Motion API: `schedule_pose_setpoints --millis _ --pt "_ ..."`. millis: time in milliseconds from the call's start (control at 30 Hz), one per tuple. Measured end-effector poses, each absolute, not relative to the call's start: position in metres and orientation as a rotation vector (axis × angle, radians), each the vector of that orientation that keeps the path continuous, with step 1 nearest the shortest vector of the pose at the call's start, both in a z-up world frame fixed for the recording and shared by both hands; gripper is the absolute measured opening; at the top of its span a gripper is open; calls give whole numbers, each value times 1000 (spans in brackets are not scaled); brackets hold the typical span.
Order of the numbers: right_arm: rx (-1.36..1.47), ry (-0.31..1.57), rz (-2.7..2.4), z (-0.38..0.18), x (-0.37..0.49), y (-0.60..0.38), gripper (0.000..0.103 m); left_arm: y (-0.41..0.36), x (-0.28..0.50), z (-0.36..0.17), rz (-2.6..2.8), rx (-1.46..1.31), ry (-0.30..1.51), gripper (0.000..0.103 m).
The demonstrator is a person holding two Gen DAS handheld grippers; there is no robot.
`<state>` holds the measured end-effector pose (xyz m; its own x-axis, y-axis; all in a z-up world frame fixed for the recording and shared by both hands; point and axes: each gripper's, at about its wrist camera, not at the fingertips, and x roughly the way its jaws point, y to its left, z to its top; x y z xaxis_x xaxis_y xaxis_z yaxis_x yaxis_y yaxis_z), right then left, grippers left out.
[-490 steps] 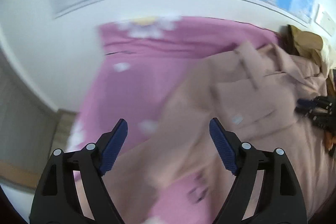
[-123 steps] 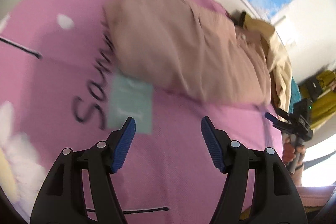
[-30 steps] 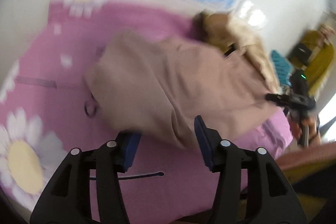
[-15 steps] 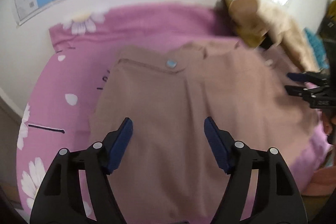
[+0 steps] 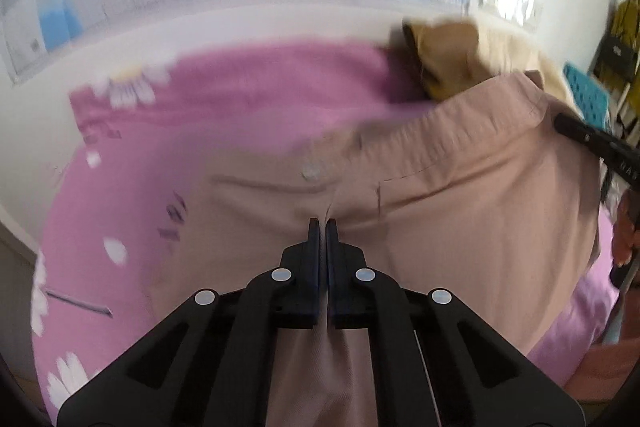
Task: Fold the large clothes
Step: 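Grasp the jacket waistband with the right tool while the left tool grasps it beside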
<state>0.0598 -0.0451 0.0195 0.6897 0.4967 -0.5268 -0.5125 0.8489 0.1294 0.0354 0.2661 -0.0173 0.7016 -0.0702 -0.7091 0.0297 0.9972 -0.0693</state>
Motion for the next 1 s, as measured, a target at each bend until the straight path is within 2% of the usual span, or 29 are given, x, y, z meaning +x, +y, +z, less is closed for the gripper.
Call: schedule_pose_setpoints --millis 133,200,267,400,433,533,667,733,833,933,1000 --pt "-43 738 527 -15 100 -35 3 271 55 -27 -21 -49 800 5" --pt "-60 837 499 -41 119 -24 4 269 70 -52 -7 -13 874 11" --pt "-89 907 503 -59 127 -18 15 274 78 -75 7 -42 958 22" --pt "-77 920 486 -60 121 -24 30 285 70 -70 -13 -97 934 27" --pt "-75 900 469 -54 118 -26 33 288 69 -67 -3 -95 919 32" --pt "-77 812 504 -33 99 -25 41 289 72 -70 20 -85 935 33" --pt "-127 806 589 -31 90 -4 41 284 77 -76 56 -60 931 36" --pt "-204 846 558 -50 99 11 40 279 79 -77 77 -44 927 36" --pt "-175 919 520 -76 120 11 40 276 77 -74 90 -40 920 36" --pt "-129 921 524 -73 121 4 41 273 65 -66 98 -43 899 47" --pt "-106 913 526 -65 116 -3 45 273 55 -58 102 -38 877 49"
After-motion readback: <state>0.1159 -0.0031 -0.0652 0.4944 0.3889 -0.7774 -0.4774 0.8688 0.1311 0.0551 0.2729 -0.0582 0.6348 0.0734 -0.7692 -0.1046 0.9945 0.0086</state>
